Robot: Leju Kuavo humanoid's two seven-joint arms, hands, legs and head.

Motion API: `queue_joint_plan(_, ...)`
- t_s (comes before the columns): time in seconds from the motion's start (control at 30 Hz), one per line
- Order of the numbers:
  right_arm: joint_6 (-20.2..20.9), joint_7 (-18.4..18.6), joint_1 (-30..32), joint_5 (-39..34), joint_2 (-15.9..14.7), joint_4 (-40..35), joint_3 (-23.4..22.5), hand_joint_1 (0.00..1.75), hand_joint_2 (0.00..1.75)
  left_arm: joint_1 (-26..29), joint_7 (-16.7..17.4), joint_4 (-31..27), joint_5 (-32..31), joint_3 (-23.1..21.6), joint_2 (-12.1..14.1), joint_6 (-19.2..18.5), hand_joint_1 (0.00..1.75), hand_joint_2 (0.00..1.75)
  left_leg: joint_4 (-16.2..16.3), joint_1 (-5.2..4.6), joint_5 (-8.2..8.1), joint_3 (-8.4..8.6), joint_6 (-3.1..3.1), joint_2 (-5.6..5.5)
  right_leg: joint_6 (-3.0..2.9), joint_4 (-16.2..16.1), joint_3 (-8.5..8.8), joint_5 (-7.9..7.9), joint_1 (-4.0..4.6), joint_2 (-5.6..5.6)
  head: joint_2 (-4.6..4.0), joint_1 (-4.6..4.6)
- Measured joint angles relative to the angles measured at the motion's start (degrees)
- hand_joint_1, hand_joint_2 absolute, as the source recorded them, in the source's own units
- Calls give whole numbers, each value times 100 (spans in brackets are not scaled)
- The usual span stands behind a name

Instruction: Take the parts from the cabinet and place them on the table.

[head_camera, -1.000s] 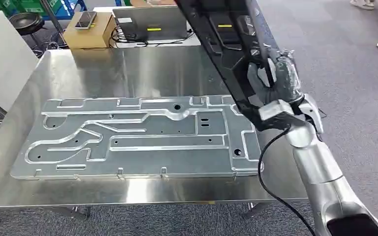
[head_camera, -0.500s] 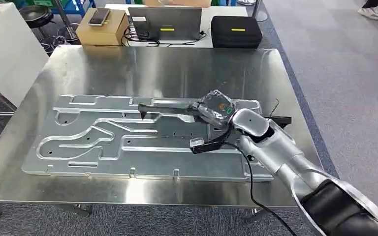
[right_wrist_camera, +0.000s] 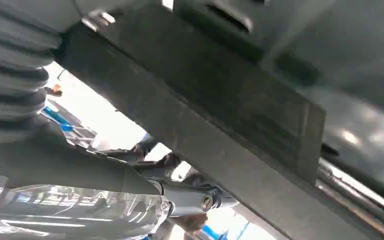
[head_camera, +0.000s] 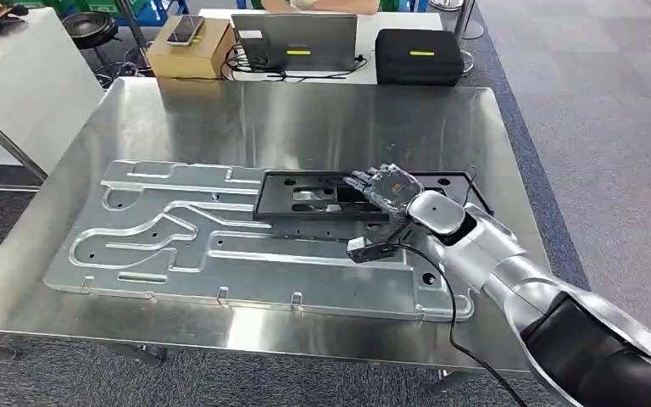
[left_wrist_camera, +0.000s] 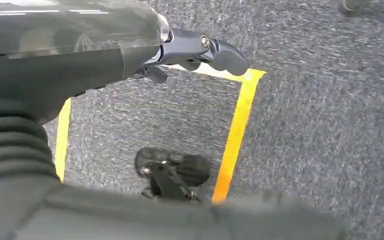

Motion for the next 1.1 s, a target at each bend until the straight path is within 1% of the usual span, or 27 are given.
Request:
queue_joint_plan(0.03, -55, 27, -16, -24, -2, 0, 0, 0, 0, -2, 6, 0, 0, -2, 0, 16, 0, 0, -553, 1, 260, 277, 17, -2, 19, 1, 21, -12, -2, -6, 0, 0)
queue_joint_plan(0.07, -123, 55, -38, -77, -4, 0, 0, 0, 0, -7, 22, -2, 0, -11, 0, 26, 0, 0, -994, 3, 415, 501, 38, -37, 39, 1, 31, -25, -3, -9, 0, 0)
queue_joint_plan(0.1, -204, 79, -60, -171, -13, 0, -2, 0, 0, -15, 48, -2, 0, -30, 0, 33, 0, 0, -1108, -47, 423, 506, 105, -74, 74, 38, 39, -45, 39, 21, 0, 0)
queue_joint_plan(0.13, -276, 70, -77, -307, -15, -15, -24, 0, 0, -12, 61, -2, 0, -46, -2, 35, 0, 0, -1115, -45, 452, 493, 166, -68, 106, 29, 48, -41, 36, 11, 0, 0)
queue_joint_plan(0.2, -322, -13, -81, -720, -20, -101, -166, 0, 0, -13, 109, -9, 0, -96, -11, 48, 0, 0, -1114, -76, 449, 491, 248, -76, 181, -16, 65, -36, 27, -6, 0, 0)
queue_joint_plan(0.23, -282, -143, -78, -1011, -20, -151, -294, 0, 0, -22, 111, -13, 0, -122, -15, 48, 0, 0, -1177, -32, 490, 535, 309, -81, 221, -12, 72, -46, 36, -20, 0, 0)
queue_joint_plan(0.27, -212, -298, -66, -1394, -20, -223, -434, 0, 0, -31, 118, -20, 0, -136, -24, 46, 0, 0, -1202, -9, 515, 569, 336, -115, 232, 63, 39, -131, -8, 61, 0, 0)
queue_joint_plan(0.37, -212, -298, -66, -1394, -20, -223, -434, 0, 0, -31, 118, -20, 0, -136, -24, 46, 0, 0, -1202, -9, 515, 569, 336, -115, 232, 63, 39, -131, -8, 61, 0, 0)
queue_joint_plan(0.43, -179, -352, -67, -1529, -18, -245, -495, 0, 0, -34, 118, -22, 2, -136, -24, 46, 0, 0, -1216, -10, 521, 571, 340, -131, 236, 101, 17, -165, -7, 88, 0, 2)
queue_joint_plan(0.47, -66, -536, -68, -1958, 31, -335, -713, 0, 0, -63, 133, -22, 2, -140, -31, 46, 0, 0, -1215, 1, 538, 566, 374, -133, 234, 479, -143, -410, -16, 208, 0, 2)
queue_joint_plan(0.5, 534, -1052, 17, -3224, 100, -549, -1236, 0, 0, -101, 168, -26, 15, -149, -46, 46, 0, 0, -1209, 0, 527, 571, 394, -166, 255, 1701, -691, -855, -27, 307, 0, 2)
queue_joint_plan(0.53, 1118, -1332, 125, -4221, 118, -790, -1581, 0, 0, -99, 188, -29, 28, -166, -59, 44, 0, 0, -1196, 0, 513, 586, 398, -209, 248, 1665, -706, -664, -29, 305, 0, 2)
queue_joint_plan(0.57, 1514, -1416, 157, -4894, 124, -974, -1815, 0, 0, -100, 197, -31, 50, -179, -65, 40, 0, 0, -1181, 0, 497, 599, 388, -225, 231, 1324, -561, -420, -28, 304, 0, 2)
queue_joint_plan(0.6, 1773, -1423, 162, -5405, 131, -1122, -1990, 0, 0, -100, 203, -33, 66, -186, -70, 40, 0, 0, -1155, -3, 475, 609, 374, -234, 200, 812, -339, -116, -23, 290, 0, 2)
queue_joint_plan(0.63, 2027, -1407, 160, -5967, 144, -1275, -2171, 0, 0, -95, 203, -37, 74, -190, -72, 40, 0, 0, -1135, -5, 447, 606, 354, -242, 146, 300, -134, 139, -2, 192, 0, 2)
queue_joint_plan(0.67, 2230, -1374, 159, -6461, 164, -1395, -2320, 0, 0, -91, 205, -37, 94, -195, -77, 40, 0, 0, -1112, -58, 430, 587, 326, -233, 137, 193, -45, 61, 62, 117, 0, 2)
queue_joint_plan(0.7, 2411, -1318, 163, -6911, 194, -1528, -2455, 0, 0, -74, 214, -37, 107, -205, -77, 42, 0, 0, -1107, -52, 435, 557, 301, -230, 124, 19, -7, -11, 55, 136, 0, 2)
queue_joint_plan(0.77, 2636, -1235, 215, -7781, 199, -1845, -2698, 0, 0, -37, 221, -37, 107, -227, -79, 46, 0, 0, -1126, -52, 451, 545, 257, -200, 114, 35, -39, -3, 59, 181, 0, 0)
queue_joint_plan(0.83, 2660, -1276, 252, -8457, 199, -2173, -2908, 0, 0, -21, 219, -37, 107, -227, -63, 48, 0, 0, -1084, -43, 384, 541, 185, -167, 52, -47, -4, 38, -2, 180, 0, 0)
queue_joint_plan(0.87, 2576, -1368, 303, -8621, 190, -2390, -3010, 0, 0, -17, 207, -37, 107, -225, -63, 44, 0, 0, -885, -42, 228, 476, 138, -87, 37, -49, 7, 37, -3, 179, 0, 0)
queue_joint_plan(0.9, 2427, -1453, 388, -8624, 164, -2663, -3123, 0, 0, -6, 186, -37, 109, -223, -63, 33, 0, 0, -486, -34, -15, 307, 105, -26, 7, -48, 9, 34, -4, 180, 0, 2)
queue_joint_plan(0.93, 2173, -1587, 534, -8421, 155, -2919, -3224, 0, 0, 23, 153, -37, 111, -210, -59, 7, 0, 0, -6, -19, -247, 95, 77, 6, 4, -47, 14, 32, -1, 187, 0, 0)
queue_joint_plan(0.97, 1834, -1762, 711, -8055, 142, -3188, -3312, 0, 0, 63, 113, -37, 111, -175, -59, -15, 0, 0, 402, -11, -401, -88, 58, 16, -3, -46, 17, 27, 0, 198, 0, 0)
queue_joint_plan(1.0, 1498, -1917, 917, -7635, 142, -3487, -3390, 0, 0, 107, 74, -37, 109, -120, -61, -46, 0, 0, 633, 1, -439, -192, 46, 24, -2, -44, 20, 26, -1, 222, 0, 0)
queue_joint_plan(1.03, 1257, -2005, 1155, -7274, 142, -3730, -3456, 0, 0, 146, 48, -37, 111, -87, -61, -59, 0, 0, 580, 17, -343, -169, 36, 36, 4, -43, 23, 23, -4, 250, 0, 0)
queue_joint_plan(1.07, 899, -2105, 1396, -6706, 142, -4121, -3556, 0, 0, 174, 8, -37, 111, -37, -59, -72, 0, 0, 243, 33, -128, 1, 28, 41, 14, -35, 25, 17, -11, 292, 0, 0)
queue_joint_plan(1.1, 619, -2166, 1621, -6276, 142, -4429, -3644, 0, 0, 187, -13, -37, 111, 22, -57, -72, 0, 0, -241, 44, 112, 251, 31, 40, 36, -22, 34, 22, -20, 321, 0, 0)
